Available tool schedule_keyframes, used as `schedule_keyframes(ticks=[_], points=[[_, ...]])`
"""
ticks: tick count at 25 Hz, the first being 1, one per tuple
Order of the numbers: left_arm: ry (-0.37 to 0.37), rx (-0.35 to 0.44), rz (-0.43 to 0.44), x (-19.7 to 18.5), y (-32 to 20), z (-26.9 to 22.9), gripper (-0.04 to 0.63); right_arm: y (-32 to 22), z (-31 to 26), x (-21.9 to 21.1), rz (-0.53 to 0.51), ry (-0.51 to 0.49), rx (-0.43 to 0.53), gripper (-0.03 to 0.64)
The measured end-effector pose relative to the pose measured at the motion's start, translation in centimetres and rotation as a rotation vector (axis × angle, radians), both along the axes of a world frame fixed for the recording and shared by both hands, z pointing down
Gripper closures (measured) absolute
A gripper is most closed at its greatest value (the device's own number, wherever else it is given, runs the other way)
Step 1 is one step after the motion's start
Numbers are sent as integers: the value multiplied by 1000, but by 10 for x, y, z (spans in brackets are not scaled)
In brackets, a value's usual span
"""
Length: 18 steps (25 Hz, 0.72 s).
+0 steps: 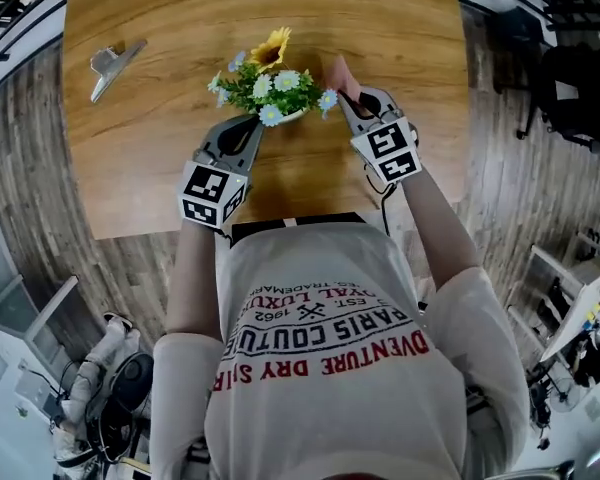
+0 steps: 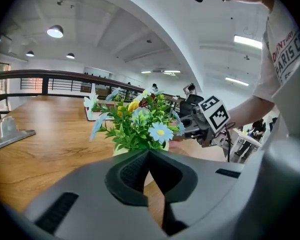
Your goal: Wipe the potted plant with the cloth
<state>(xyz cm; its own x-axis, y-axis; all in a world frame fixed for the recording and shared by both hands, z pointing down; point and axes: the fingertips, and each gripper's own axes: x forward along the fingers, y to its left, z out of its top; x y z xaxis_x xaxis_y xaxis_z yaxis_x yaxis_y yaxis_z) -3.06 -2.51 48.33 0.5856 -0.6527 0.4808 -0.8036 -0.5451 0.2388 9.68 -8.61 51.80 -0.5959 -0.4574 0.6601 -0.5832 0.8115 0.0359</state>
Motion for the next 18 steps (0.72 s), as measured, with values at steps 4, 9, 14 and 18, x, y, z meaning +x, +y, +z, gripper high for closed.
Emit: schedule_keyframes(ticks=[4,9,14,18], points=[[-39,-12,-50,1,-1,-2,580,-33,-3,-22,-180,-11,34,581],[-43,-10,-134,-10,-11,3,580,-58,4,-62,-353,-60,-6,581],[-60,-11,-172,-12,-19,1,580,-63,2,-91,-519,-102,-69,581],[-63,-21,-189,-13,-21,0,580,-49,4,-107,-743,-49,-53,581]])
